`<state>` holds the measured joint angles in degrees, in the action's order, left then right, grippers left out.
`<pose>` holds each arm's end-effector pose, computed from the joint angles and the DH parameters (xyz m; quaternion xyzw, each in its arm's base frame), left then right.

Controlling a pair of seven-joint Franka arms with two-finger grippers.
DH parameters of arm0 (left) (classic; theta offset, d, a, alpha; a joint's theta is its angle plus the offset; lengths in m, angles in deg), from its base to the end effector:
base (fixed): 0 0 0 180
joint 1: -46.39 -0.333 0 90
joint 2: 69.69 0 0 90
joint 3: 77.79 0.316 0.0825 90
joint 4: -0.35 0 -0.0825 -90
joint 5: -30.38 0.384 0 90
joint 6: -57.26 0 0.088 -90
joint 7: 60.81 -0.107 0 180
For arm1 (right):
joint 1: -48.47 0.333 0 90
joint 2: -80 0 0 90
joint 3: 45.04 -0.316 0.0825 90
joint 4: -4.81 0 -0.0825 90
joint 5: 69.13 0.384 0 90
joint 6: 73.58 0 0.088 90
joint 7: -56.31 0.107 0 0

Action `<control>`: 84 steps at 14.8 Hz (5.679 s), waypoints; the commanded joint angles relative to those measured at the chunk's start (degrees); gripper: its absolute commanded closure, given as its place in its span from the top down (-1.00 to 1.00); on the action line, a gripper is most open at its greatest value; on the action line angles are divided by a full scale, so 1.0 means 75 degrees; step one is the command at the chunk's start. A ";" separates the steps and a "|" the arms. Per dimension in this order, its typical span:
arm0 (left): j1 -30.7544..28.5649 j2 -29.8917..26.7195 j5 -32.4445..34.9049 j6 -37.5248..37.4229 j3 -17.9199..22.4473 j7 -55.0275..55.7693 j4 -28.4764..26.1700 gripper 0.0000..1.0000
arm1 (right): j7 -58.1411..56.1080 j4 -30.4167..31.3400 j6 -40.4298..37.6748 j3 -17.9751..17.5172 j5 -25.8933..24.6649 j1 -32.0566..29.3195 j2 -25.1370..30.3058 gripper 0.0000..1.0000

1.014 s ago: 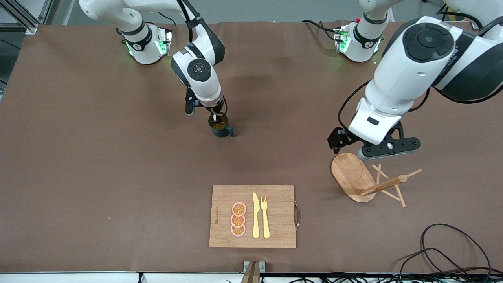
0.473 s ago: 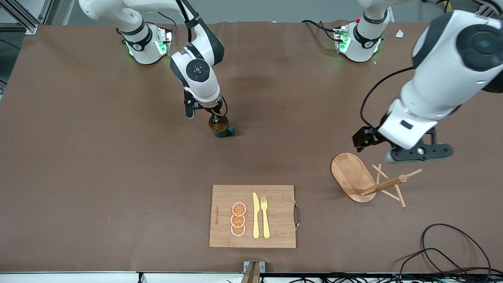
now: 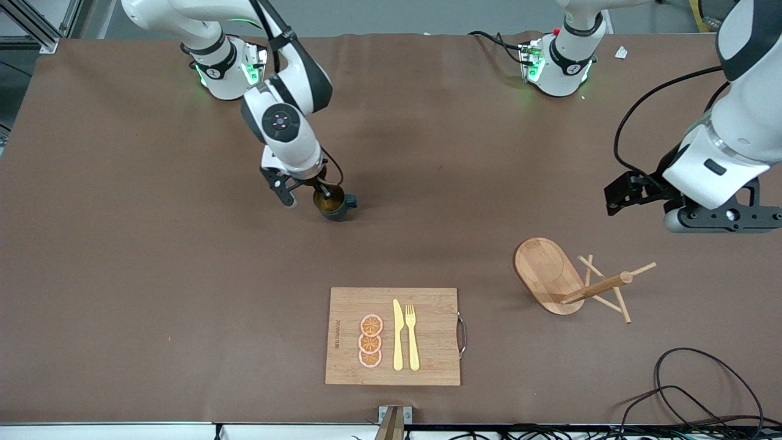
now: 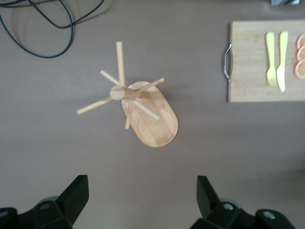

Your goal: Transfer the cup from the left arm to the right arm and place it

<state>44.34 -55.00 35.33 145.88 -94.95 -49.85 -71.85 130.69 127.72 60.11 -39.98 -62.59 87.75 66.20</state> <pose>0.6146 -0.1277 0.6224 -0.9994 0.0289 -0.0212 0.0011 0.4627 0.3175 0.2863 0.9242 -0.3799 -0.0390 0.0034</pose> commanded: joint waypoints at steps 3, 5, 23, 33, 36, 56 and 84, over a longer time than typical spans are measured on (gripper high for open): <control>0.0494 -0.0645 -0.0332 -0.0250 0.1195 -0.1366 -0.0450 1.00 | -0.4587 0.0170 -0.0339 -0.0077 -0.0017 -0.1098 0.0399 -0.99; 0.0671 -0.0809 -0.0589 -0.0250 0.1676 -0.1496 -0.0626 1.00 | -0.6287 0.0170 -0.0398 -0.0077 -0.0017 -0.1532 0.0411 -0.99; 0.0824 -0.1185 -0.0731 -0.0308 0.2066 -0.0829 -0.0791 1.00 | -2.2098 -0.0276 0.0197 -0.0089 -0.1247 -0.5435 -0.0010 -0.99; 0.0812 -0.1079 -0.0649 -0.0250 0.2053 -0.0969 -0.0733 1.00 | -2.6275 0.0063 0.0960 -0.0124 -0.1107 -0.5624 -0.0421 -0.99; 0.0789 -0.1079 -0.0648 -0.0250 0.2053 -0.0969 -0.0733 1.00 | -2.6848 0.0088 0.0972 -0.0194 -0.1107 -0.5518 -0.0527 -0.99; 0.0753 -0.1056 -0.0625 -0.0238 0.2065 -0.0957 -0.0721 1.00 | -2.6136 0.0275 0.1218 -0.0194 -0.1025 -0.5553 -0.0609 -0.98; 0.0742 -0.0997 -0.0637 -0.0238 0.2065 -0.0969 -0.0732 1.00 | -1.5735 -0.3953 -0.4979 -0.0135 -0.1036 -0.5870 0.0305 1.00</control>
<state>49.97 -62.62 30.70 144.05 -79.52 -56.90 -77.68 4.41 101.28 26.17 -40.41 -70.46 44.57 68.34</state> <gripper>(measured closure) 0.000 0.000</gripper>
